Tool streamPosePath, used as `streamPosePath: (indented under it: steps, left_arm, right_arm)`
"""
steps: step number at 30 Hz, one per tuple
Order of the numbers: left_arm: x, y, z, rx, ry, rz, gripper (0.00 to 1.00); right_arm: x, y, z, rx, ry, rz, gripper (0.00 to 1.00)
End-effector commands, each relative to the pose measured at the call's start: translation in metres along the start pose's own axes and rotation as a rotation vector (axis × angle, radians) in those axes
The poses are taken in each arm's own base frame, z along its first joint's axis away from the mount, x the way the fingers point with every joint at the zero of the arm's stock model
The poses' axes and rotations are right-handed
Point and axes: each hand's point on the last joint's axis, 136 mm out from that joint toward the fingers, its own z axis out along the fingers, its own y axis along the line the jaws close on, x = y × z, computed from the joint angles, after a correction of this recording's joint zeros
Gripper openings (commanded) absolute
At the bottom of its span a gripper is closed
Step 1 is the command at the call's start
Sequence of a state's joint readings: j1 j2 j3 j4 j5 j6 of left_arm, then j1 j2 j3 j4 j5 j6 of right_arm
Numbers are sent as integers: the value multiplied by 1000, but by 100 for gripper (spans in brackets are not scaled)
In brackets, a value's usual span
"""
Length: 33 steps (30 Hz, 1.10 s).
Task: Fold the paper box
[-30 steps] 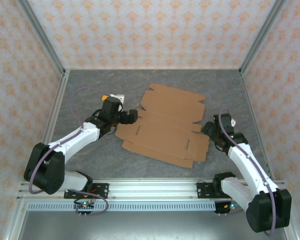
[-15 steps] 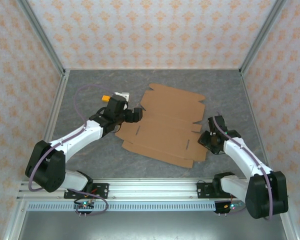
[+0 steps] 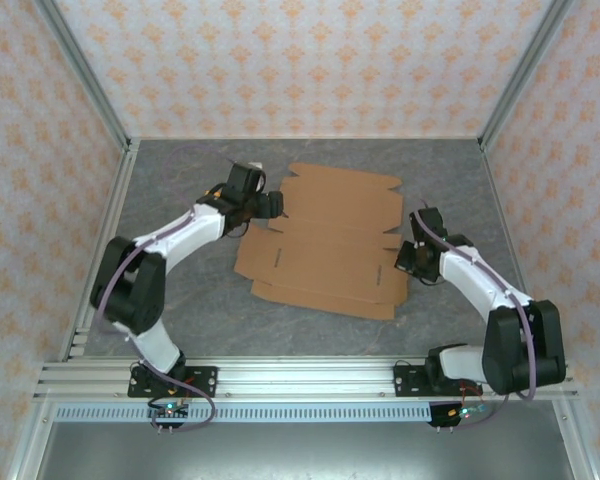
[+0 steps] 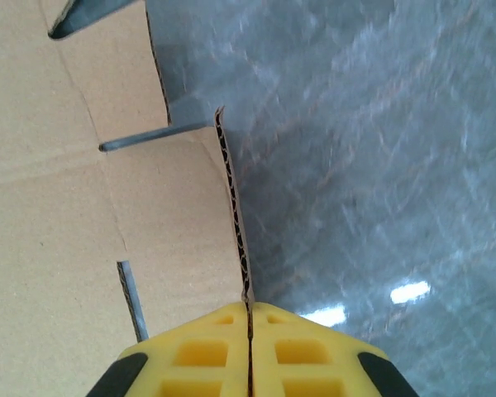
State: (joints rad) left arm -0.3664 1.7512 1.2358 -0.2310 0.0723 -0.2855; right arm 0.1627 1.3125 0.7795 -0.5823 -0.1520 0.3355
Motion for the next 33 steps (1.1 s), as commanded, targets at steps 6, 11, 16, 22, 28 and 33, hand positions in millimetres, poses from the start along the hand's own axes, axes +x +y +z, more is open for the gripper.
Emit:
streamPosePath:
  steps: [6, 11, 16, 22, 28, 33]
  left_arm:
    - [36, -21, -25, 112, 76, 128, 82]
    - [58, -93, -75, 259, -57, 544, 82]
    - [90, -131, -96, 457, -123, 839, 82]
    - [111, -154, -105, 527, -230, 1127, 82]
    - [131, -160, -94, 494, -196, 1310, 85]
    - [131, -165, -83, 463, -226, 1333, 84]
  right_arm:
    - [-56, 40, -6, -71, -11, -154, 5]
    - [-73, 76, -11, -214, 88, -192, 5]
    - [-83, 99, -29, -385, 147, -88, 2]
    - [-92, 115, -78, -598, 119, 35, 2]
    - [-92, 112, -100, -628, 107, 58, 2]
    - [-97, 120, -100, -675, 113, 103, 2]
